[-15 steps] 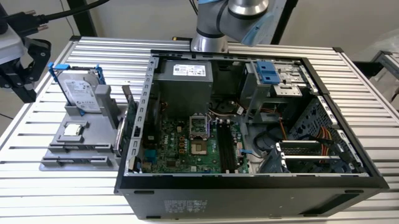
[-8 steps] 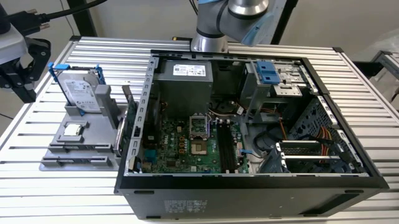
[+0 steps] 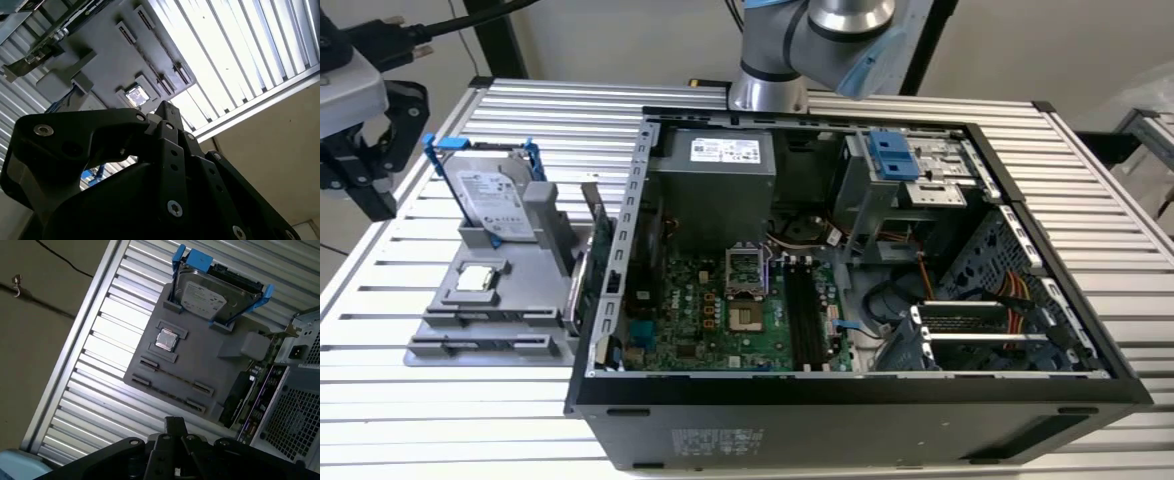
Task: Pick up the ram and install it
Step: 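Pick up the ram and move it above insertion slot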
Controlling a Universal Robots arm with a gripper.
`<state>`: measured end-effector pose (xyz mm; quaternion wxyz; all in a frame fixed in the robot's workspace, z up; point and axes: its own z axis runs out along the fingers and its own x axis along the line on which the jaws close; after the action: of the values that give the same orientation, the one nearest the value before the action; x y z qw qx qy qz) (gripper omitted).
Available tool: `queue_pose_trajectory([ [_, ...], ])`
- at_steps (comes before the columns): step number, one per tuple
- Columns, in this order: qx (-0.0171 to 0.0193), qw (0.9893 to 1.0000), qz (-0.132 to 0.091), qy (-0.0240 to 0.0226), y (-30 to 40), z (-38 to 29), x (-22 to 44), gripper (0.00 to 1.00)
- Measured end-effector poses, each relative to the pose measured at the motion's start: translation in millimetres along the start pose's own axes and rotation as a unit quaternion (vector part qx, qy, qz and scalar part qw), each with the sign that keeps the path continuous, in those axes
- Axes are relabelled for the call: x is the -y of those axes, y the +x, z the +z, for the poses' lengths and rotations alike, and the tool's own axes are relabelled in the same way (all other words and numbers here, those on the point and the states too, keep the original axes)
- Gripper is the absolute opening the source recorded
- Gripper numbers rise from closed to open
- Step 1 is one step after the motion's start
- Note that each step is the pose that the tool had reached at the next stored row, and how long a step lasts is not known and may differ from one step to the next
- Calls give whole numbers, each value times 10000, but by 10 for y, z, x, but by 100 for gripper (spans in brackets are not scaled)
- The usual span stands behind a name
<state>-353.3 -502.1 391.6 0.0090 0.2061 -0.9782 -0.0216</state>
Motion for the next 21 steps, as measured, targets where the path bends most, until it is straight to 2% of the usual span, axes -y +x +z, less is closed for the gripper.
queue_pose_trajectory([
  [6, -10, 9998, -213, 2, 0, 0, 0, 0],
  [12, -20, 9991, -427, 4, 0, 0, 0, 0],
  [16, -26, 9981, -609, 6, 0, 0, 0, 0],
  [21, -25, 9962, -868, 15, 0, 0, 0, 0],
])
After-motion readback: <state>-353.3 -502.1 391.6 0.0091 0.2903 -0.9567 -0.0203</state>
